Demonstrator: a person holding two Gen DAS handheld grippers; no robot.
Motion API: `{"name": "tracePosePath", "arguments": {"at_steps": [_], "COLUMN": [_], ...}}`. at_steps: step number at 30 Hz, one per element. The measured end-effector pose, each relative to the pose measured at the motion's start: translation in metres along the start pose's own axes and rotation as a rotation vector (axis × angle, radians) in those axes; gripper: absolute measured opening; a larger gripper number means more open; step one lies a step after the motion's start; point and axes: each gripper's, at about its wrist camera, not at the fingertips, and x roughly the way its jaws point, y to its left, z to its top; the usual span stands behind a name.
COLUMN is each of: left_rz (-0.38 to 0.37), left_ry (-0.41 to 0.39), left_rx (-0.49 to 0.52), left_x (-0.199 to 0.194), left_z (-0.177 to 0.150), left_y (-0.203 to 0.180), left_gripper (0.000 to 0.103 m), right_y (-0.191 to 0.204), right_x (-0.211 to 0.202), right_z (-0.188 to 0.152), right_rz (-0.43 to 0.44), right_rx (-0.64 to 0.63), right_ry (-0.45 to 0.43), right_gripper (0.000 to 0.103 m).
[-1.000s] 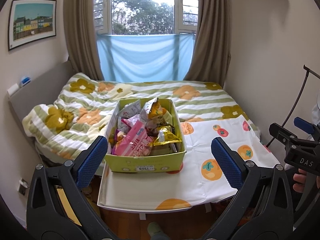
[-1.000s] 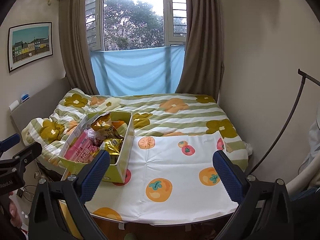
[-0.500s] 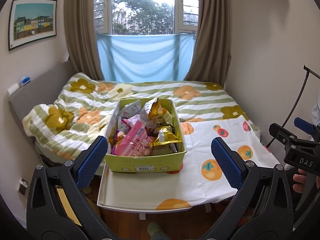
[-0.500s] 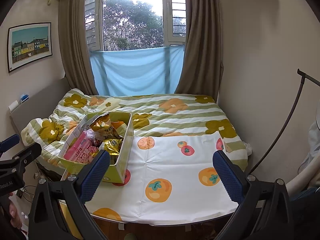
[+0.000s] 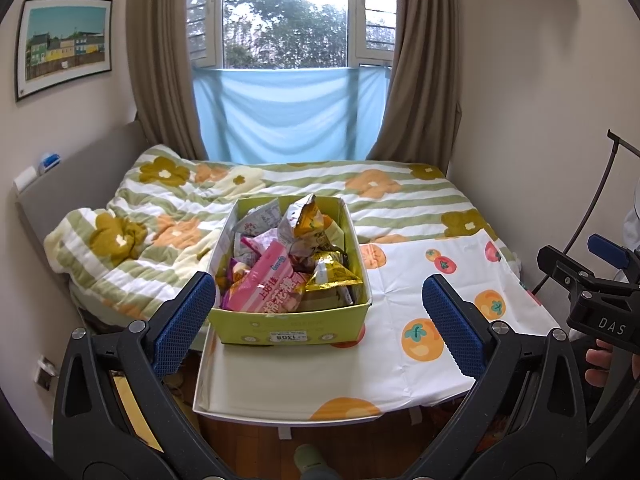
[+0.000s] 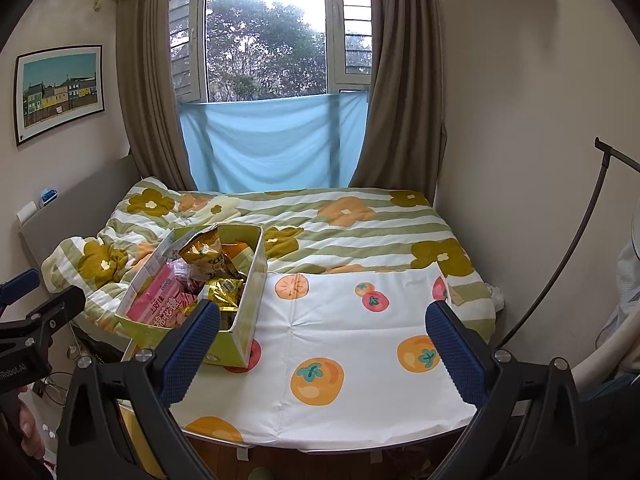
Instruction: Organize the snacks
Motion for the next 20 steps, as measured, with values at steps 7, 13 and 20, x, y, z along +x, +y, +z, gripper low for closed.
{"name": "tracePosePath", "arguments": {"at_steps": [7,13,20], "left_rz": [-0.004,0.007,0.015], "left_ry": [0.003,-0.002,0.004], "left_rx": [-0.002,-0.008,-0.033], "left_x": [0.0014,0.0014,0.0001], "left_z": [-0.0006,-0.0013,-0.002], "left_y": [-0.0012,-0.0008,0.0058], "left_gripper": [0.103,0.103,0.103], "right_y": [-0.0006,-0.001,0.0019], "right_x": [0.0003,0.001,0.0033], "right_z": [0.0003,0.0007,0.0021], "right_rz": [-0.003,0.0,0.009], "right_rx": [0.004,0.002,-0.002], "right_ry": [0.001,0.005,0.017], "right_gripper": [0.102,0.102,0.102]}}
